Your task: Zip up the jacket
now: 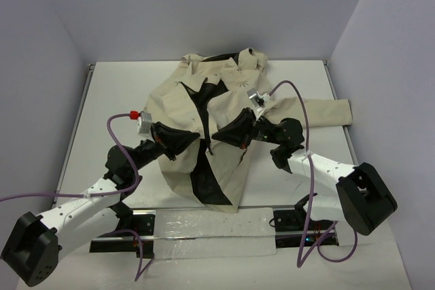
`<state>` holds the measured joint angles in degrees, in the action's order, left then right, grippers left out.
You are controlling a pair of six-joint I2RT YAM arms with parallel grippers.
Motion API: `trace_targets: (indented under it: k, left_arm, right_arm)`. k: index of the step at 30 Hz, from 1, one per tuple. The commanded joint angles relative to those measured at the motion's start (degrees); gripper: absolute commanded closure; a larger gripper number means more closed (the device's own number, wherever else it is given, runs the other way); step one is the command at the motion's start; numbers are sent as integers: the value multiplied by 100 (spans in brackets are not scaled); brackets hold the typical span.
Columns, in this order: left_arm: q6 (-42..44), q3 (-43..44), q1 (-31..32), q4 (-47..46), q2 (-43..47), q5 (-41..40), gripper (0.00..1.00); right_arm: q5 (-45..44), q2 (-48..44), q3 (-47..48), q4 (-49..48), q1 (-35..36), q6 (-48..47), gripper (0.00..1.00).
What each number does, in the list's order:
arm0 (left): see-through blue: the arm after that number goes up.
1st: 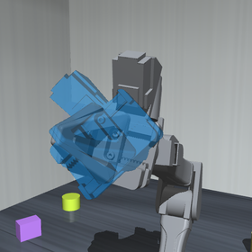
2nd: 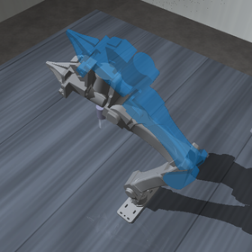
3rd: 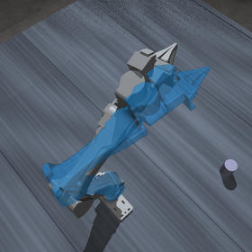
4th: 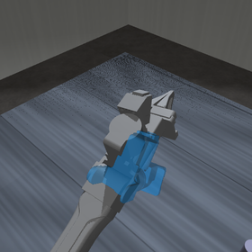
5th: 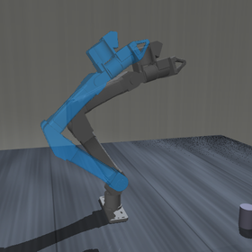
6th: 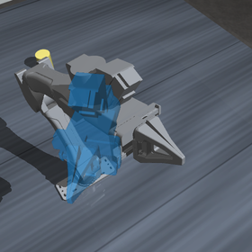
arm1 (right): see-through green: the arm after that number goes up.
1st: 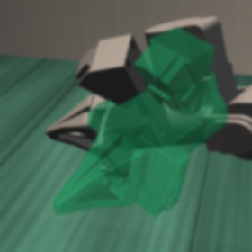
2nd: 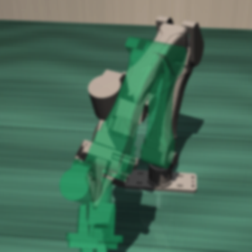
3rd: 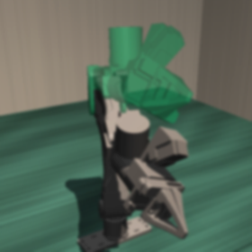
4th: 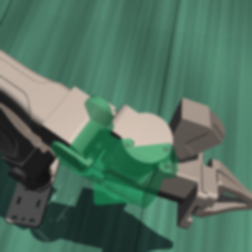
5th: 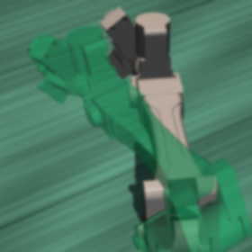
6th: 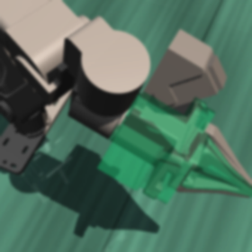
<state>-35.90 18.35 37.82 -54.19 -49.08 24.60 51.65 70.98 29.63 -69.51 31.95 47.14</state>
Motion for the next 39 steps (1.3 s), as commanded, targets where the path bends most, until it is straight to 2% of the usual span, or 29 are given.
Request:
trace_targets:
  k: [1,19,33,39]
  left_arm:
    - [57,208,72,-198,26,70,100]
    - [25,116,127,-181,156,-28,100]
    - [378,331,337,536,304,-801,100]
    - [477,386,444,600,186,-837,100]
  right_arm:
    - [-209,54,254,-701,71,118,100]
    - [-522,141,268,-1109,66,349,100]
    - [-533,-12,107,-1135,119,419,100]
    - [-605,-75,52,-1094,163,398,100]
